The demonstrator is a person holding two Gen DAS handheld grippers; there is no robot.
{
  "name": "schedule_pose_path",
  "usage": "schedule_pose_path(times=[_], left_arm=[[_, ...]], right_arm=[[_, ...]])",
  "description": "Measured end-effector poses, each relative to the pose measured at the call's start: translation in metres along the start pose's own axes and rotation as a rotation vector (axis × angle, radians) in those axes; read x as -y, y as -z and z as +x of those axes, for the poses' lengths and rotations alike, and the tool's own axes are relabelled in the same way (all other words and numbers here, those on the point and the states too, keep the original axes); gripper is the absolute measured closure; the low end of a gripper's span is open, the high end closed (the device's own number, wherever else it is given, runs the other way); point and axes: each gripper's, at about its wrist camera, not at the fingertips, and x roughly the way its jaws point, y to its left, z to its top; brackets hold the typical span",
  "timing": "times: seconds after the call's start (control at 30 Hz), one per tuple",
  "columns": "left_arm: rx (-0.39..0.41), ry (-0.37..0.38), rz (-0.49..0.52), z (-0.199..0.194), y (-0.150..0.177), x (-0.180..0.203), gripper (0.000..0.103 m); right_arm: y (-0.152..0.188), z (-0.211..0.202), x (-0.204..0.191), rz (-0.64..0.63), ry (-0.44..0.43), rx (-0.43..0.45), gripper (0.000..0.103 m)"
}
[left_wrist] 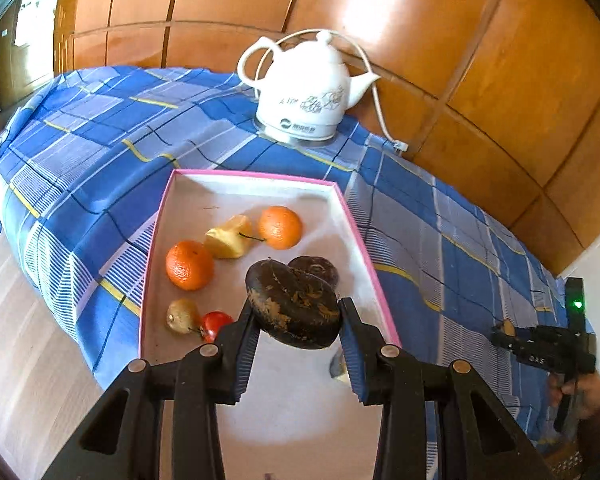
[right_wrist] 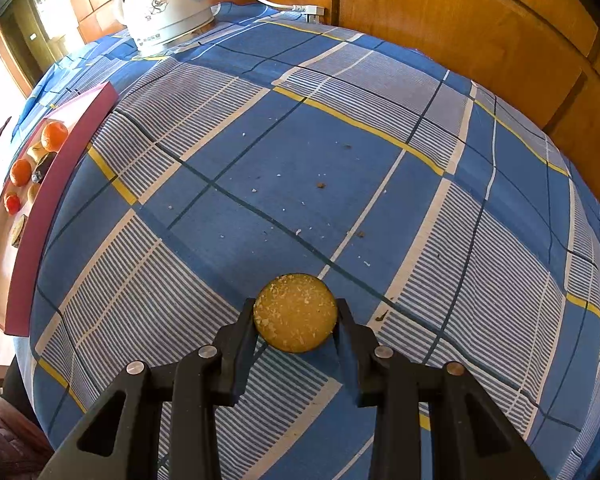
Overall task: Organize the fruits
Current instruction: 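Carry the dark fruit with the left tool into the tray and release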
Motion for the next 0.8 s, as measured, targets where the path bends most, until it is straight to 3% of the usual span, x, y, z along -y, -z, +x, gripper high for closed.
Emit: schedule_pose_path(times=[0.37,0.43,0.5,0.57,0.8], left_arm=[[-0.057,-0.063,0.04,0.046,-0.009,-0.006,0.063],[-0.053,-0.072,0.042,0.047,-0.007,-0.005,0.062],[-0.045,-0.063,0.042,0.045,-0.007,-0.005,0.052],[-0.029,-0.074,0.042,0.041,-0.006,-0.005,0.048],[0.003,-0.125,0.038,0.029,-0.003,-0.002,0.048]], right_arm=[[0.0,0.0,0.0,0.003,-0.001,0.0,0.066],[0.0,0.001,0.0,0.004,-0.003,0.0,0.066],[0.0,0.001,0.0,0.004,-0.003,0.0,0.066],[0.0,0.001,0.0,0.005,-0.005,0.0,0.066],[0.0,0.001,-0.001,0.0,-0.001,0.0,0.066]])
